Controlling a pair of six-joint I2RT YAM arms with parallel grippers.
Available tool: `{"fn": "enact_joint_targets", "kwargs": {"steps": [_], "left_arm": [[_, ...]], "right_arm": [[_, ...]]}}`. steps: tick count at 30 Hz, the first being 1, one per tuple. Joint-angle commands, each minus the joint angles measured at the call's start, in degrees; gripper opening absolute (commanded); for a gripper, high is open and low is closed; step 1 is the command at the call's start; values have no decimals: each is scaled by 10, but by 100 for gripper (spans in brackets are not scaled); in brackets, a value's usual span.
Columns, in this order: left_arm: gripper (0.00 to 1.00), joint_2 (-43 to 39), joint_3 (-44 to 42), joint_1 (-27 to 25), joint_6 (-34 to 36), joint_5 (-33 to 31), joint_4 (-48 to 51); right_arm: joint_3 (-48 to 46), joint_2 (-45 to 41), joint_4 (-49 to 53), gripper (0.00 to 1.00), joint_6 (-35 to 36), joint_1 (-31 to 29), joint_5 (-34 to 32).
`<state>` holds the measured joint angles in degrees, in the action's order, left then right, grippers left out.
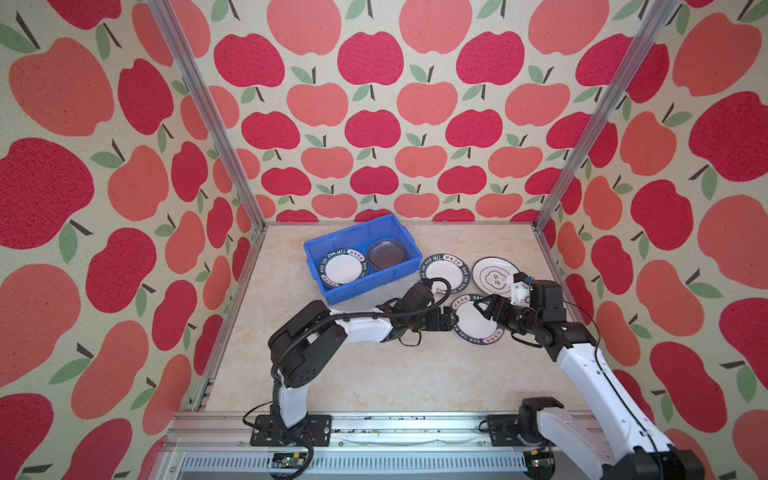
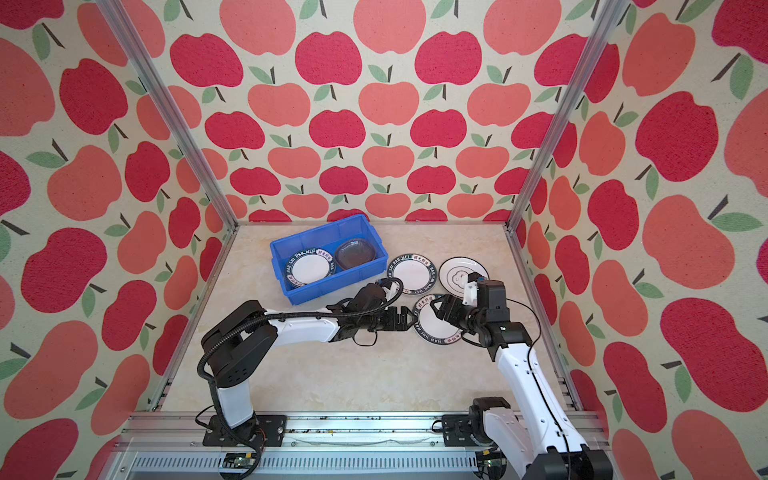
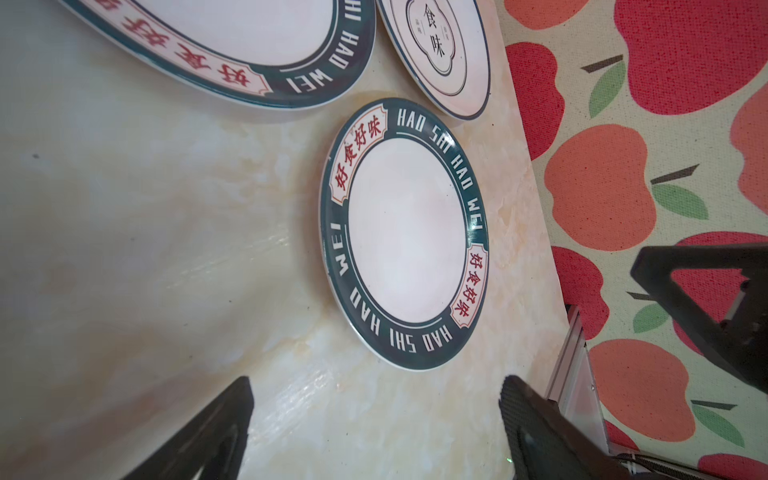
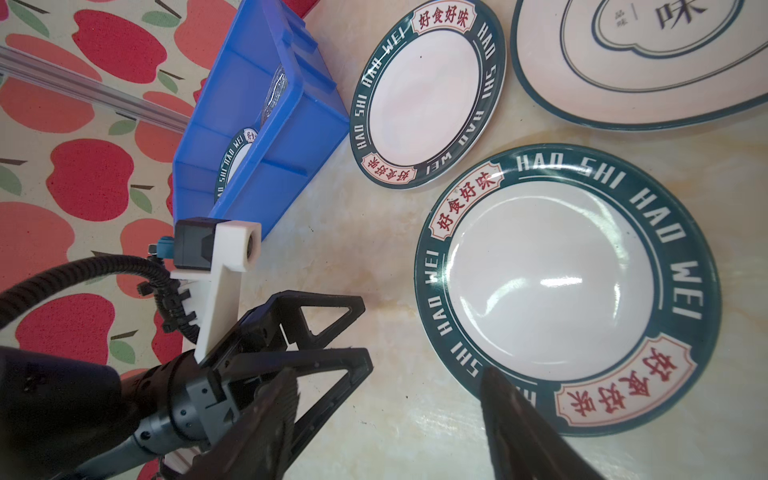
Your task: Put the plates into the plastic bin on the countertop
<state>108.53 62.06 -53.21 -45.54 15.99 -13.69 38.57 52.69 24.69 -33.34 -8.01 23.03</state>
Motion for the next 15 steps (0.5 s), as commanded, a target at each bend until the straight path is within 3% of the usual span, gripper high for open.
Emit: {"fn": "enact_joint_targets", "kwargs": {"steps": [1,8,13,15], "left_arm": [[94,20,17,-7,-1,16,-18],[81,85,59,-6,-14,29,-36],[71,109,54,-3,-39,5,-59],[62,118,50,4,-48,0,-67]], "right_arm": [[-12,-21,6,72,-9,20,28],[-18,-56,35,71,-2,67,49],[-20,-73,47,71,6,71,51],[-23,-77,46,71,7,71,52]]}}
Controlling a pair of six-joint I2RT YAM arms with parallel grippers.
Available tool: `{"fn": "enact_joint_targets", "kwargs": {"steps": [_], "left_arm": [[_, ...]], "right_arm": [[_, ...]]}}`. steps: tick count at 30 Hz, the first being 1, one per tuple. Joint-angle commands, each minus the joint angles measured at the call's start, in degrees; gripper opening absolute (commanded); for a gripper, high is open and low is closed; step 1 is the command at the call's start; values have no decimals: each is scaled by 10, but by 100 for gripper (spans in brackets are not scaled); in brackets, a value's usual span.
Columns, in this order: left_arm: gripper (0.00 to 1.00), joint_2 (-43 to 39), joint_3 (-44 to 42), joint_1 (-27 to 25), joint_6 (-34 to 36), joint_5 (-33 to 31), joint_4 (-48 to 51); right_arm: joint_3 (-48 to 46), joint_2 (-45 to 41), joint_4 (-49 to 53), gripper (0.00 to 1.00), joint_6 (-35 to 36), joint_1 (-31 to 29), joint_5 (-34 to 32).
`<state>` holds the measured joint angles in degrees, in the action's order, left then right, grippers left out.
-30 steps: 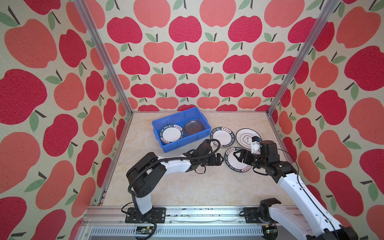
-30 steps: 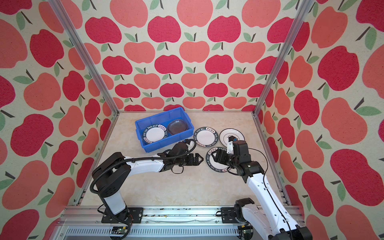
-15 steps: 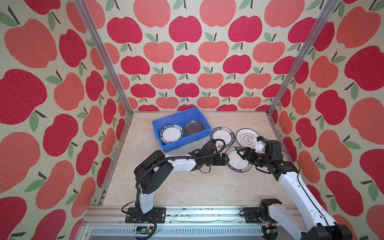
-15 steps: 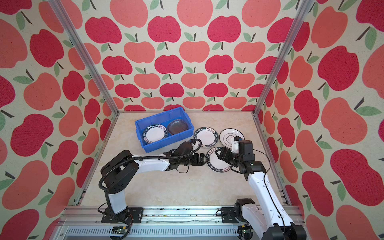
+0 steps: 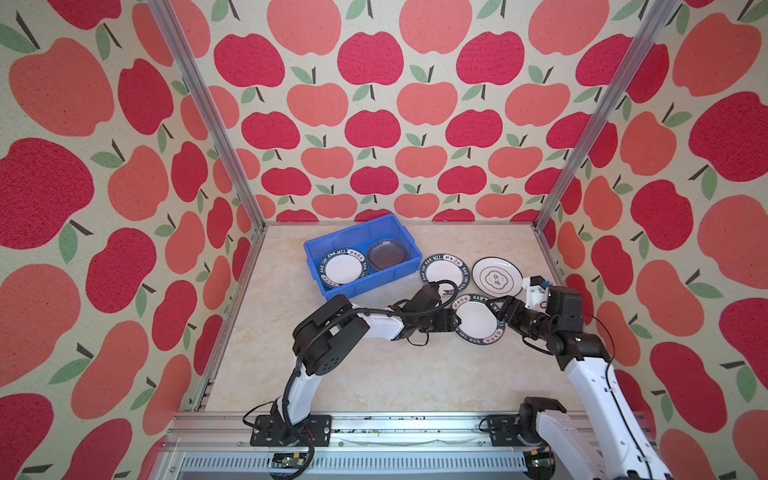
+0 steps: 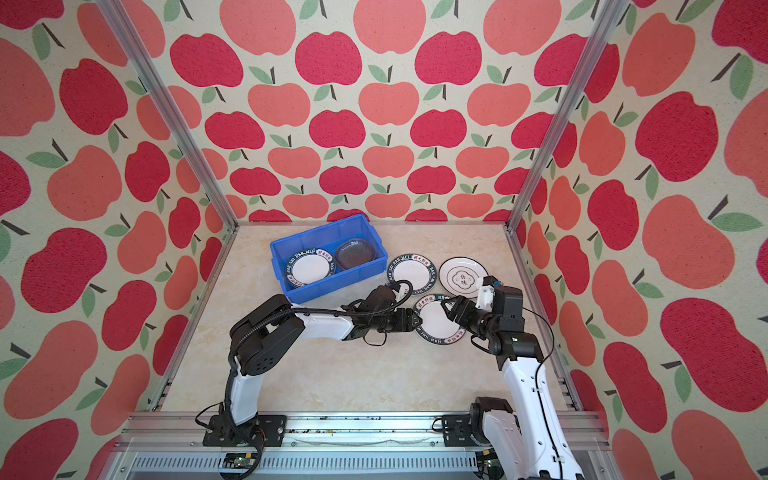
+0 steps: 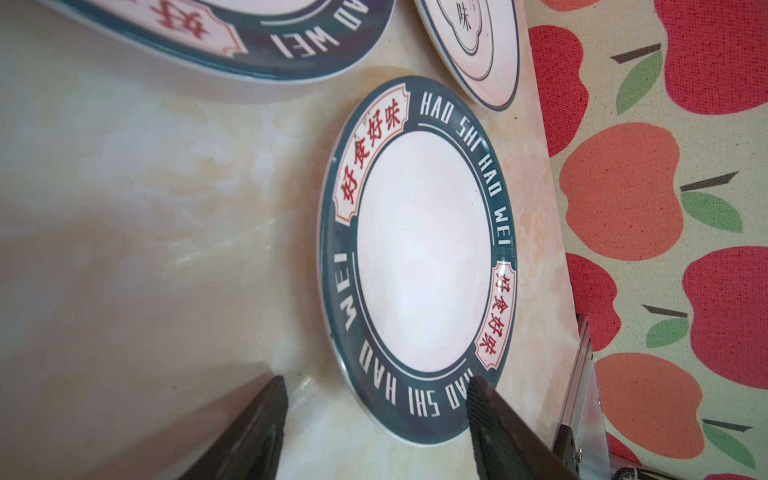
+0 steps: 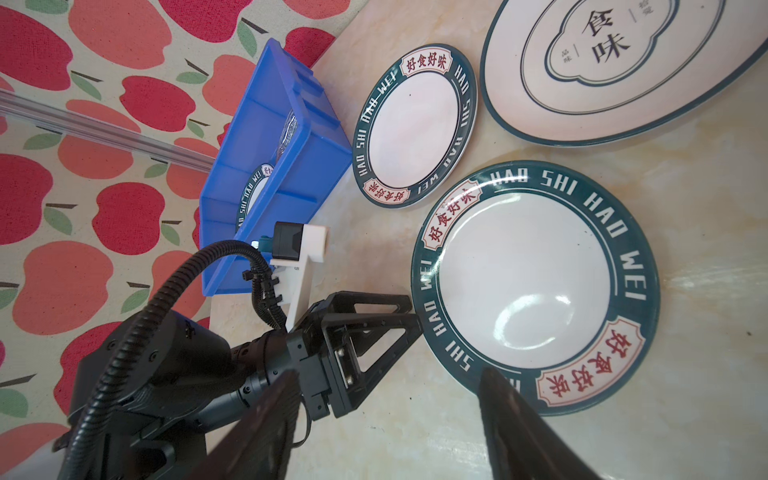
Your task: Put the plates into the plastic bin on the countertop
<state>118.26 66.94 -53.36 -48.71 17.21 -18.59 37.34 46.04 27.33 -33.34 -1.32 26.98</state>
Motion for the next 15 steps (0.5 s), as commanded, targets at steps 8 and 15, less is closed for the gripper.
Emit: {"fn": "enact_joint_targets", "kwargs": {"steps": [8,15], "left_arm": [[45,72,9,19,-34,-3,-52],[36,95,21,27,-34,4,-50]], "right_arm": [[-22,-2,9,71,7,5,16],[-29,2,-4,71,5,5,21]]}}
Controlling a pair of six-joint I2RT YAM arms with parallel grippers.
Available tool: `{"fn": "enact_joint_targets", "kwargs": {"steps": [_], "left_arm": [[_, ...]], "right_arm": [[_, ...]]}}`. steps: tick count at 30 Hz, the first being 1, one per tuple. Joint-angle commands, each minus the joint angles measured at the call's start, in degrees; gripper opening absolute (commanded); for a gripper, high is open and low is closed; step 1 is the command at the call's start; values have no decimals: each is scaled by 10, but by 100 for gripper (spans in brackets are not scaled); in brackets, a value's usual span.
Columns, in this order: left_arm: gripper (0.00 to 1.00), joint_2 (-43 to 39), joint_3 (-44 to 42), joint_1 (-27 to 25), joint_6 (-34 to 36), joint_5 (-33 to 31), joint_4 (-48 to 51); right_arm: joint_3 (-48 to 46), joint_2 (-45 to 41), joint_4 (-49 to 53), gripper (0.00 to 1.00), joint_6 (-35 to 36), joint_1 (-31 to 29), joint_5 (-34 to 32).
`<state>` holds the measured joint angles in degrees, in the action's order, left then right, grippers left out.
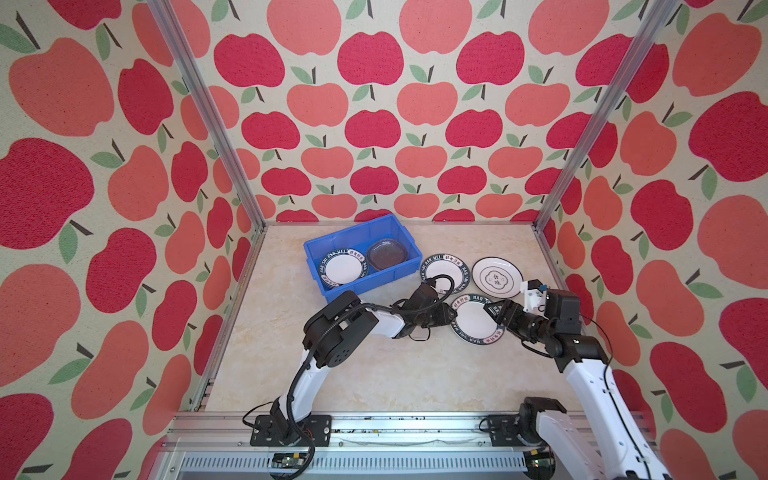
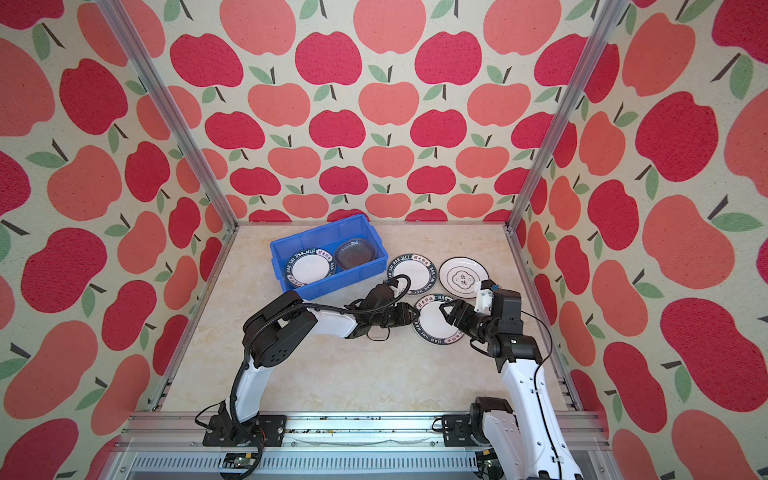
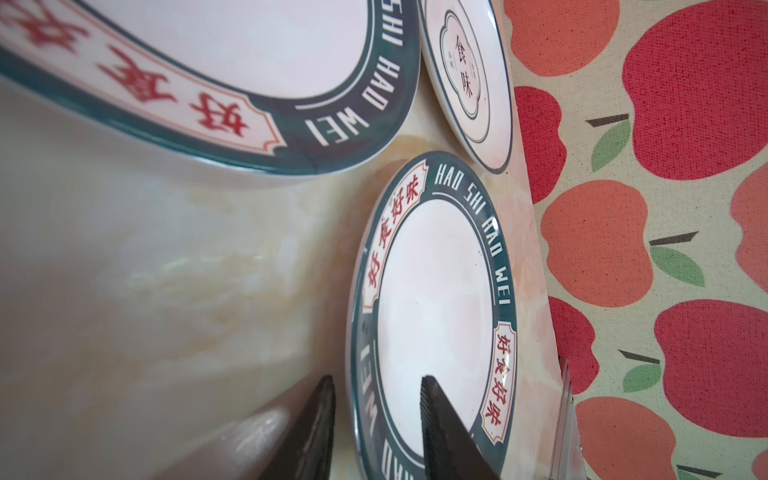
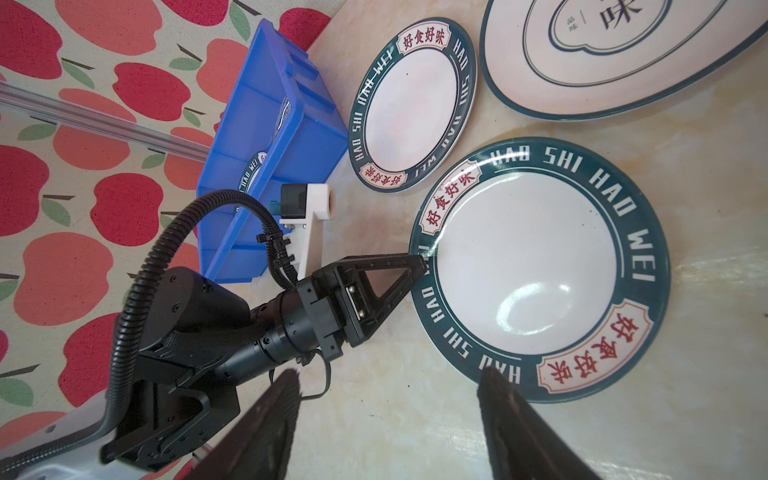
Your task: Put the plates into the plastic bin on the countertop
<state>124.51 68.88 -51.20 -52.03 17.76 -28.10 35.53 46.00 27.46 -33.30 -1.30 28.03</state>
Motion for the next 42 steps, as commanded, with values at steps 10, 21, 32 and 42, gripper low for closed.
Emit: {"fn": "enact_joint_targets", "kwargs": {"steps": [10,21,32,42], "left_arm": [[27,55,23,4,9,5,68],[0,38,-1,5,9,33,10],[0,-255,-172,-4,11,39,119],[0,-597,-271,48,49,-83,366]], "right_arm": [[-18,8,-17,71,3,5,13],[-18,5,-18,71,-1,5,16],[77,8,64,68,67,0,9],[84,66,5,64,63,-88,80]]}}
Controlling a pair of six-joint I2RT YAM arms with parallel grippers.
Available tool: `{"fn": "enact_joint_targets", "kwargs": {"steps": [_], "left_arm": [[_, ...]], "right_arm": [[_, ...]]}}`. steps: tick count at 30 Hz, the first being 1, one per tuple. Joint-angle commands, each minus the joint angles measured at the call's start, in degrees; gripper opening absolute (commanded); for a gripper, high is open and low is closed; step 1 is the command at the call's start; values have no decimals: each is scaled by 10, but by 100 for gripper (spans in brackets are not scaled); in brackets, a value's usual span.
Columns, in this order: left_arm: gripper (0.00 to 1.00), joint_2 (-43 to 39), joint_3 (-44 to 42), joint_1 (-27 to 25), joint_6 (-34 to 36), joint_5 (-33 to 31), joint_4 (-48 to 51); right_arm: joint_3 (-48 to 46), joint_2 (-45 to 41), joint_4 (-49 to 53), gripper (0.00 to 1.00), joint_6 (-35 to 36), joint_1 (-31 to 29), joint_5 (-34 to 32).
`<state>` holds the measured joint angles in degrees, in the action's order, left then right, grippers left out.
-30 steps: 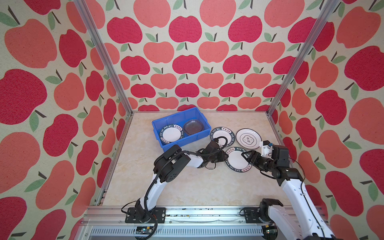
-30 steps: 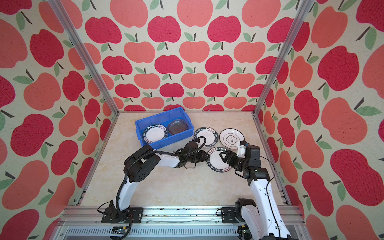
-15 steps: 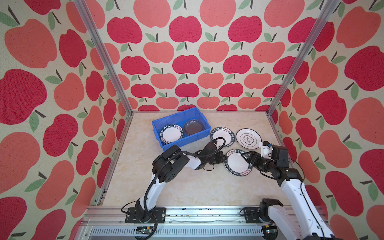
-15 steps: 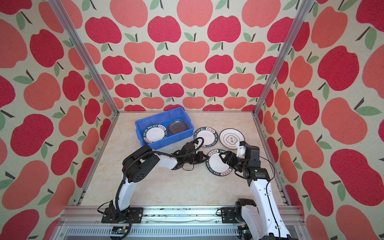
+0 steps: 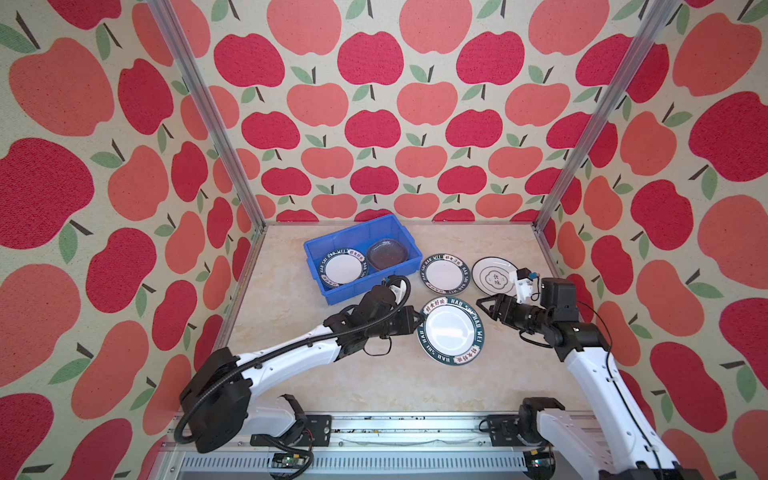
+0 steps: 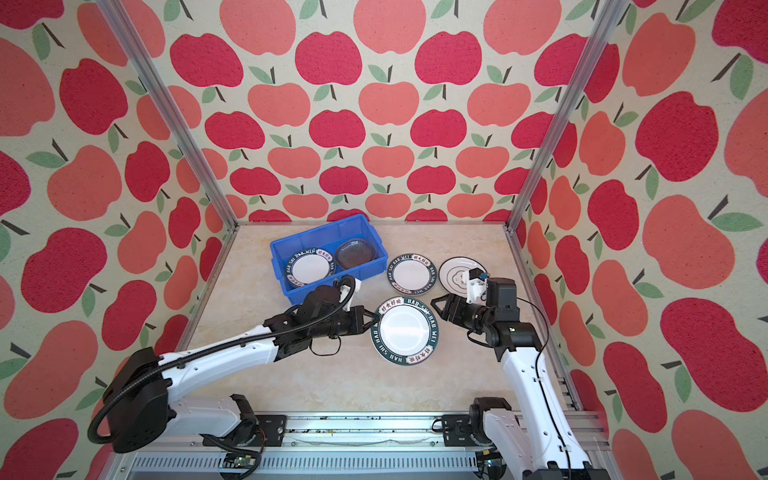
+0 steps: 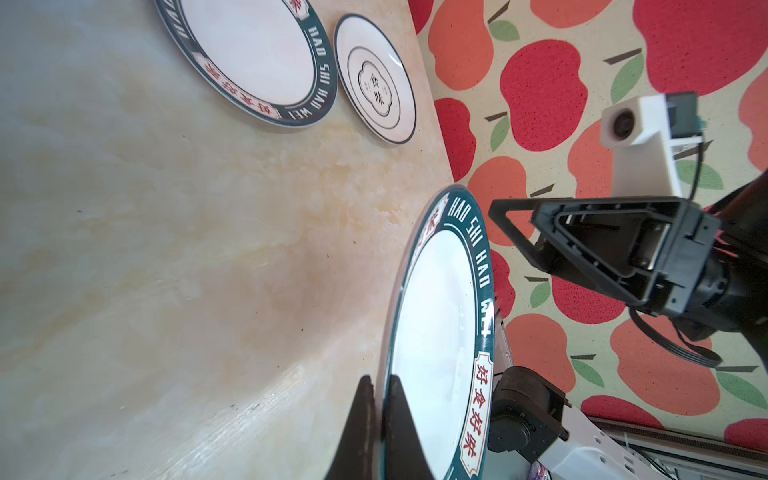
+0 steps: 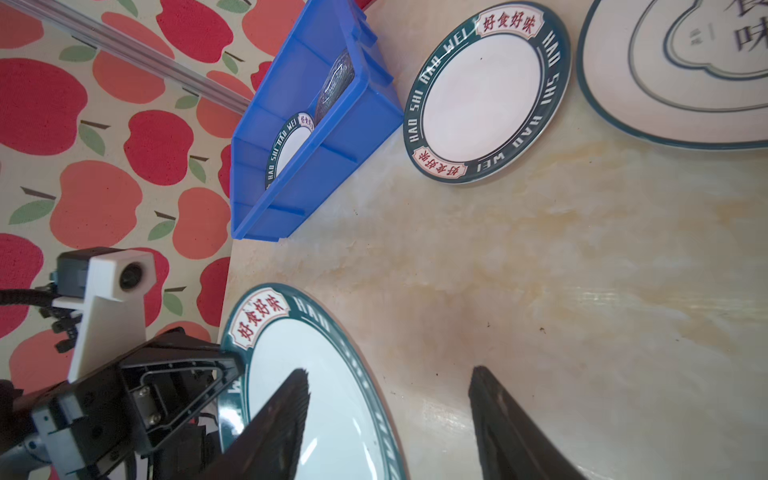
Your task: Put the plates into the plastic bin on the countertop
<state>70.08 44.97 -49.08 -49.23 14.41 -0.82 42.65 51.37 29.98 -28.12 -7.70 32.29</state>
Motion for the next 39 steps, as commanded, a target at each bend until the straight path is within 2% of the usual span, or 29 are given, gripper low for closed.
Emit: {"fn": "enact_joint_targets", "kwargs": {"steps": [1,6,12,25,32,33,34,35,39], "left_arm": [[0,-88,-40,42,24,-52,109],[0,-200,-67,108,37,-56,176],[0,-272,-101,177,20,-47,158],[0,-293,-122,281,-11,50,87],[0,-280,-120,313,-13,85,74],[0,-277,-120,316,-13,88,72],[0,-275,-120,321,-13,90,71],[0,-273,-120,326,-13,92,71],[1,-265,-111,350,-11,90,93]], "right_arm": [[15,18,-31,64,7,-39,41],[26,64,-100,64,-19,-120,43],[59,151,-172,64,-40,-205,36],[153,329,-273,64,-84,-268,84],[220,410,-302,55,-107,-295,107],[229,419,-302,48,-110,-297,109],[240,430,-302,21,-113,-297,111],[248,438,-301,0,-118,-298,110],[280,465,-303,0,-129,-297,103]]}}
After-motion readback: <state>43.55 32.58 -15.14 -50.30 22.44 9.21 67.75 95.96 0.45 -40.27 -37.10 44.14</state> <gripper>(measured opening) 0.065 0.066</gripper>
